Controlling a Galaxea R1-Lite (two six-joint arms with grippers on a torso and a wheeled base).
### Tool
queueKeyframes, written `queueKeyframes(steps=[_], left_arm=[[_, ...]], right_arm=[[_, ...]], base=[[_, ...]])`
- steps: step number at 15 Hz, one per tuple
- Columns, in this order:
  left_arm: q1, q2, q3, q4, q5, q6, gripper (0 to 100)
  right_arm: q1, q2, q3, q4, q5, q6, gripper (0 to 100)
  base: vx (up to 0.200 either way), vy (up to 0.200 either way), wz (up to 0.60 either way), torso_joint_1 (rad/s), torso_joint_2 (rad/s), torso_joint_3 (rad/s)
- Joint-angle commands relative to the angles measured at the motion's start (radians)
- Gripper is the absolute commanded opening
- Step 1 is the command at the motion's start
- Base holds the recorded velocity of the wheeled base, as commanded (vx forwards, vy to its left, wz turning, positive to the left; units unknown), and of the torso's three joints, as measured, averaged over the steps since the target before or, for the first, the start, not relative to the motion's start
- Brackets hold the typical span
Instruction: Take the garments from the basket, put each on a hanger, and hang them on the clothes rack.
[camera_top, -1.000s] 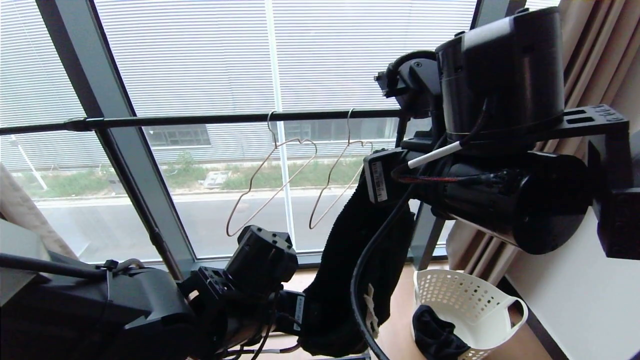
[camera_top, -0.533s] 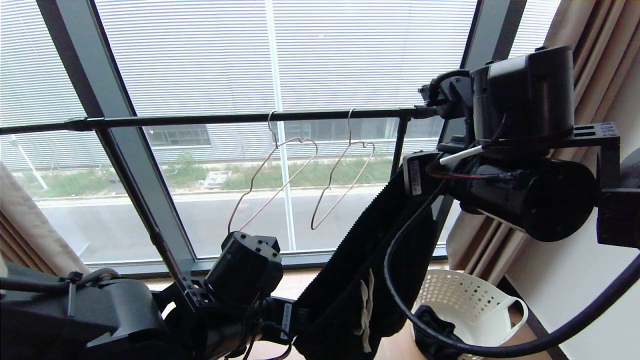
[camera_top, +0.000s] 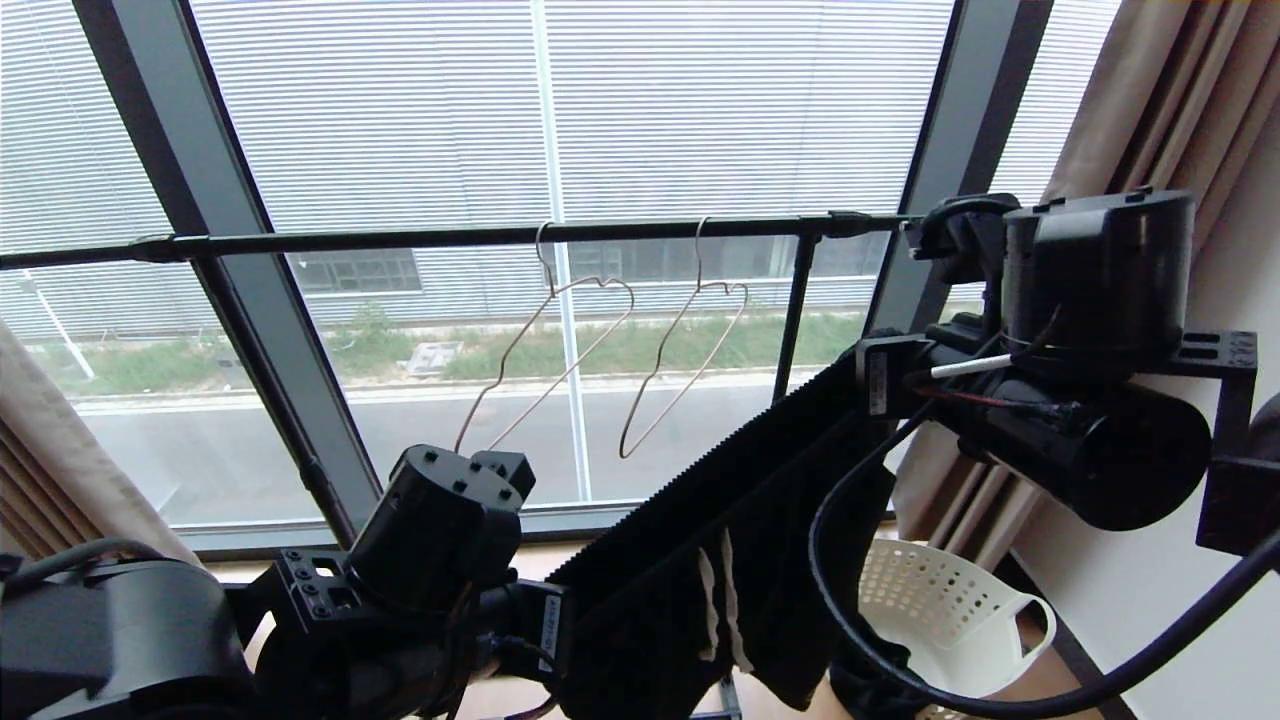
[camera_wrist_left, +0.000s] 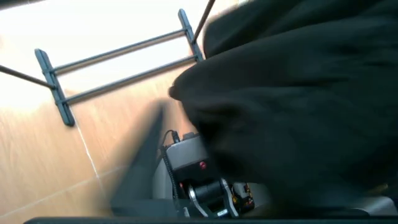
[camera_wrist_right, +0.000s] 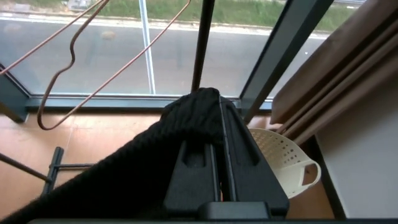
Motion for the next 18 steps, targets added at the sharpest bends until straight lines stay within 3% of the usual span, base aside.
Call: queueKeyframes(steps=[1,5,9,13,16,18], left_arm=[[0.017,-0.023,-0.011,0.001,0.01,0.012,0],[0.082,-0.03,-0.067,0.007,0.01,0.085,0],[0.123,-0.021,-0.24,0.179,0.002,0.096,0],[0.148,0.063,-0.481,0.297,0.001,0.145,0],[0.152,0.151,-0.669,0.389,0.001,0.148,0],[0.174,0.2,-0.783,0.443,-0.002,0.153,0]], right_arm=[[-0.002,-0.011,0.081,-0.062,0.005,-0.001,0],[-0.002,-0.007,0.152,-0.13,0.066,-0.001,0],[-0.002,-0.064,0.199,-0.127,0.092,-0.042,0],[-0.016,-0.202,0.35,-0.124,0.264,-0.271,0],[-0.008,-0.24,0.417,-0.104,0.316,-0.343,0],[0.036,-0.278,0.456,-0.102,0.39,-0.372,0]], base=[[0.0,0.0,0.0,0.0,0.0,0.0],[0.0,0.0,0.0,0.0,0.0,0.0],[0.0,0.0,0.0,0.0,0.0,0.0],[0.0,0.0,0.0,0.0,0.0,0.0],[0.0,0.0,0.0,0.0,0.0,0.0],[0.0,0.0,0.0,0.0,0.0,0.0]])
